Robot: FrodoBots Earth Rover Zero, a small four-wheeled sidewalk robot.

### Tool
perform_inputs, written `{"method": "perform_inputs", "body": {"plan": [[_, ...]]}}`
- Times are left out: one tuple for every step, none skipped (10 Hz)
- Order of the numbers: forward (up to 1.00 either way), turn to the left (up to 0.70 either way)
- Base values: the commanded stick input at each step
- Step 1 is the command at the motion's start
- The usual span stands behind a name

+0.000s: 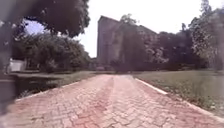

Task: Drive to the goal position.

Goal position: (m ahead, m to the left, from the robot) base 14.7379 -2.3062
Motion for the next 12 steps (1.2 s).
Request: {"method": "perform_inputs", "body": {"plan": [[0.7, 0.0], [0.7, 0.0], [0.7, 0.0], [0.7, 0.0], [0.7, 0.0], [0.7, 0.0], [0.7, 0.0], [0.7, 0.0], [0.7, 0.0], [0.7, 0.0], [0.7, 0.0], [0.7, 0.0]]}}
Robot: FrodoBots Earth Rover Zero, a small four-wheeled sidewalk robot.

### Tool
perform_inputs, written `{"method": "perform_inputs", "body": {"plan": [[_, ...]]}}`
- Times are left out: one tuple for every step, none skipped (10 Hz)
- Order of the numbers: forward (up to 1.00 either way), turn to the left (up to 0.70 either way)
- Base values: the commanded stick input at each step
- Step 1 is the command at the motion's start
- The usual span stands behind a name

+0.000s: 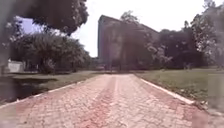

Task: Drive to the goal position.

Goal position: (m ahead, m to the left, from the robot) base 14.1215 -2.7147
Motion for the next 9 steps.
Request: {"method": "perform_inputs", "body": {"plan": [[0.7, 0.0], [0.7, 0.0], [0.7, 0.0], [0.7, 0.0], [0.7, 0.0], [0.7, 0.0], [0.7, 0.0], [0.7, 0.0], [0.7, 0.0]]}}
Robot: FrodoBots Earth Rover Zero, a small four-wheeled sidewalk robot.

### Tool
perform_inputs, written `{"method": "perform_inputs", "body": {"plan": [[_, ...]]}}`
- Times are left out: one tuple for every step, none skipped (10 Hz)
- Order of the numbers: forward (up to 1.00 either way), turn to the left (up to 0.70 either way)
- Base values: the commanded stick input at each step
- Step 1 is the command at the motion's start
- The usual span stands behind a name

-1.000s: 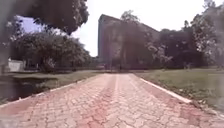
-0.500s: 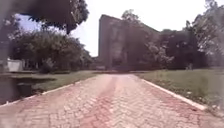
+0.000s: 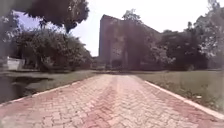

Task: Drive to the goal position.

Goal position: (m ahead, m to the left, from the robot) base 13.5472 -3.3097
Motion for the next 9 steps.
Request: {"method": "perform_inputs", "body": {"plan": [[0.7, 0.0], [0.7, 0.0], [0.7, 0.0], [0.7, 0.0], [0.7, 0.0], [0.7, 0.0], [0.7, 0.0], [0.7, 0.0], [0.7, 0.0]]}}
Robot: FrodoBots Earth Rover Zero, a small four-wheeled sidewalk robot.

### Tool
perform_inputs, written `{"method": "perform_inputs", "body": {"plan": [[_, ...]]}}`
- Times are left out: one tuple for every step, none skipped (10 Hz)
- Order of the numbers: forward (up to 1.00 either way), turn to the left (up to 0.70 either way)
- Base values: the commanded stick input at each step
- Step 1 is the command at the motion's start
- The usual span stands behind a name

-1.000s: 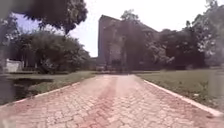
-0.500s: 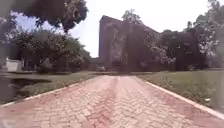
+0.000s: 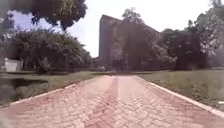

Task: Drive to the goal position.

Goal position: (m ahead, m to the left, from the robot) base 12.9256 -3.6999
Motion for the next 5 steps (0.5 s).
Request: {"method": "perform_inputs", "body": {"plan": [[0.7, 0.0], [0.7, 0.0], [0.7, 0.0], [0.7, 0.0], [0.7, 0.0]]}}
